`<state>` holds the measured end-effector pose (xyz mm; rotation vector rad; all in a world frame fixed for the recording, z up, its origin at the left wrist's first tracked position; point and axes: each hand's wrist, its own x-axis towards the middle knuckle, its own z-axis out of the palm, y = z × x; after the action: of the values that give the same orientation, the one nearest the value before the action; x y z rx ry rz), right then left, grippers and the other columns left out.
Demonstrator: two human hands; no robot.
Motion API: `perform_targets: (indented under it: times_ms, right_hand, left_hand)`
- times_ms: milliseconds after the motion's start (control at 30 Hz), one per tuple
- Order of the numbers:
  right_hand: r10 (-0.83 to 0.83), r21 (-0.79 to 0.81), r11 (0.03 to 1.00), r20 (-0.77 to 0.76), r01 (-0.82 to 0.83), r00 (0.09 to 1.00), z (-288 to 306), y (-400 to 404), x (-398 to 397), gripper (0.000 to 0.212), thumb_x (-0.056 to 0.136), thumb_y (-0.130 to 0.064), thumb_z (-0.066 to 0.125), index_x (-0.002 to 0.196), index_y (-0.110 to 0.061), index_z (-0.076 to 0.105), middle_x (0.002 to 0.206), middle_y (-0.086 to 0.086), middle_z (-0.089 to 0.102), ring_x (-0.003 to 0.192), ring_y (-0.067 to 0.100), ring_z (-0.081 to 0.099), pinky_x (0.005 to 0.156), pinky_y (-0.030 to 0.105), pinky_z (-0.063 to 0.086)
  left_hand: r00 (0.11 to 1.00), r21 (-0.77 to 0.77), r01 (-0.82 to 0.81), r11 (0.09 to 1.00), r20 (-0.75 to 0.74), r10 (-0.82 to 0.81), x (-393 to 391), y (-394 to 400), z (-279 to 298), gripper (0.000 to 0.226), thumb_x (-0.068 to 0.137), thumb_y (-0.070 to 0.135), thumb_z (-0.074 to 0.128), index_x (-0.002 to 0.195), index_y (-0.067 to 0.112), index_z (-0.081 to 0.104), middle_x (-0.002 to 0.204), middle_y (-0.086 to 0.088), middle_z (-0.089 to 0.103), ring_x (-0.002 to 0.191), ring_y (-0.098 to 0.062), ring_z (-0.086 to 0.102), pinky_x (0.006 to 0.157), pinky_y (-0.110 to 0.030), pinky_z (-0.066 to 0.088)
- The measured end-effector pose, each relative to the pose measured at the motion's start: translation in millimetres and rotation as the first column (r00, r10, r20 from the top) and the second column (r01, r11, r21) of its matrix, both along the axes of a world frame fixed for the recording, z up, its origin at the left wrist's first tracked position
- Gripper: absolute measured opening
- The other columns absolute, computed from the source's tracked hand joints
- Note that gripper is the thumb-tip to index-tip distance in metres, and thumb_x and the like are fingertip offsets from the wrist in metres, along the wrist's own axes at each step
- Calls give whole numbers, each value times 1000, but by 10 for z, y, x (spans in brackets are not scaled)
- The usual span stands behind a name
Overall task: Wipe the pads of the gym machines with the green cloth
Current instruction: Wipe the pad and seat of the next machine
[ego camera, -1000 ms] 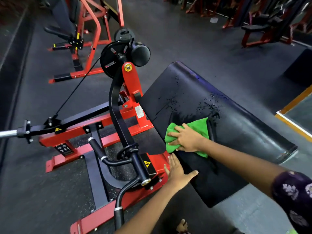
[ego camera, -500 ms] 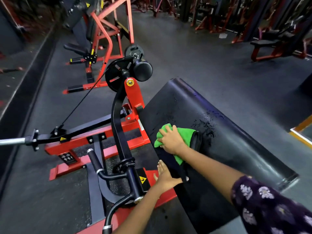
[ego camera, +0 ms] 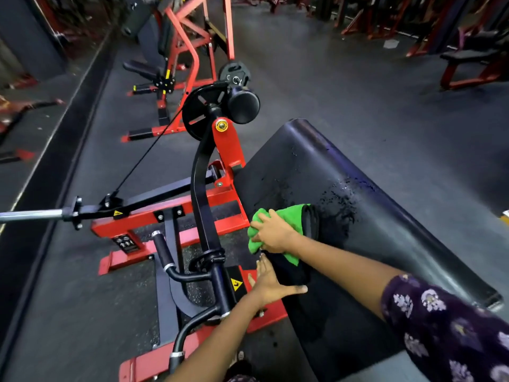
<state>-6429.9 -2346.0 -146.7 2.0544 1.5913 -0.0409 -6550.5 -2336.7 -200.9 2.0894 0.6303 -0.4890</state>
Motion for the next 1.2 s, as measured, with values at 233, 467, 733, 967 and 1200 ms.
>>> perform_targets:
  times_ms: [233,467,733,967,1200]
  right_hand:
    - [-353,230,916,82,327,932,222,119,306,38,93,-34,49,129,-25,56,138,2,41,130,31,31,102,48,28]
    - [8,37,999,28,-9,1000,135,-36,81,41,92,-40,49,130,-25,54,139,0,42,129,29,33,101,44,30]
    - [-124,109,987,79,116,989,32,28,-46,37,95,-30,44,130,-22,54,138,3,44,131,30,32,105,45,27]
    - [-301,250,930,98,269,949,291,-72,272,37,94,-31,48,129,-23,55,138,1,44,129,29,33,101,43,30]
    - [-139,146,981,75,127,987,113,-322,-162,39,94,-35,46,130,-24,54,140,2,41,131,30,31,102,45,29]
  left_hand:
    - [998,14,64,998,-24,-63,6,78,-21,142,62,69,71,143,5,-27,156,-7,-24,142,-18,-24,111,-48,-18]
    - [998,41,59,997,-3,-59,13,69,-4,139,66,66,70,143,5,-27,156,-9,-22,144,-20,-18,113,-42,-14]
    - [995,84,80,993,-60,-75,44,78,66,141,64,69,70,143,4,-27,157,-9,-17,145,-22,-14,115,-47,-9]
    - [997,61,56,997,-62,-53,8,50,112,140,64,68,71,144,6,-26,156,-6,-21,144,-20,-18,115,-51,-11]
    - [991,140,130,982,-6,-131,15,102,178,136,68,60,73,144,3,-24,153,-12,-29,141,-21,-27,113,-46,-13]
